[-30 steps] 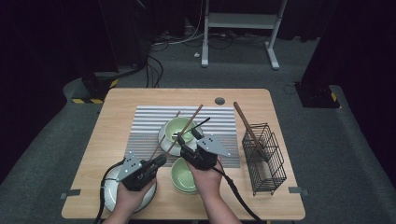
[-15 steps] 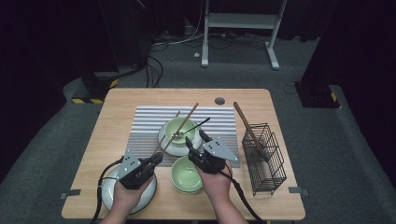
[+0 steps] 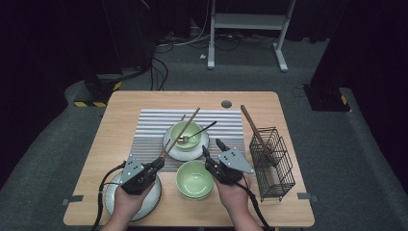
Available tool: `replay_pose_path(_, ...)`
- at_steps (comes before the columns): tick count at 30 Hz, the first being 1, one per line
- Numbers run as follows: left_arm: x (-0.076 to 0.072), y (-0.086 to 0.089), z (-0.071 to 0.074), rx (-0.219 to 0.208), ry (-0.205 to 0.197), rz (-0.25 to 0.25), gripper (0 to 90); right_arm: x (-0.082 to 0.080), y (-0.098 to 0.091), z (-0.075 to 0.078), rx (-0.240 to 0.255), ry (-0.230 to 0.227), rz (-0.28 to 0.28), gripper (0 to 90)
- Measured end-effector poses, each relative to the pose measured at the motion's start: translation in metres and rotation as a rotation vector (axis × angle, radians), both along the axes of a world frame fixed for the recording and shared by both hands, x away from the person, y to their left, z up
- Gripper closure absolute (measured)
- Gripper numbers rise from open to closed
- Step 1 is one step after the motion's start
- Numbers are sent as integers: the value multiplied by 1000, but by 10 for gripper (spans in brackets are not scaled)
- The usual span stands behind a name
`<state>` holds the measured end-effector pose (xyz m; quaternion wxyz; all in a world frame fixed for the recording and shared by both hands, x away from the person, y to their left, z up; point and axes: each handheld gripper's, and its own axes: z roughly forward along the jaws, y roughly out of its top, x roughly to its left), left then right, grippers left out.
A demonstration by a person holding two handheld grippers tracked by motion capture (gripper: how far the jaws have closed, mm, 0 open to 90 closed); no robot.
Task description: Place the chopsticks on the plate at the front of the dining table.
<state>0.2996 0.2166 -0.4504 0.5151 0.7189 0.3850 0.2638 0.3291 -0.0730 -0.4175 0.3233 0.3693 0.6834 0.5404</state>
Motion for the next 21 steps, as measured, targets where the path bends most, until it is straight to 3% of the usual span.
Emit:
replay_pose_path(9,0,4,-2,-4,8,16,844,-11,-19,-12,-33,20,-25,503)
replay_pose_path(21,5,9,1,-11,17,37,844,-18,-28,-23,-59,44,-47,479)
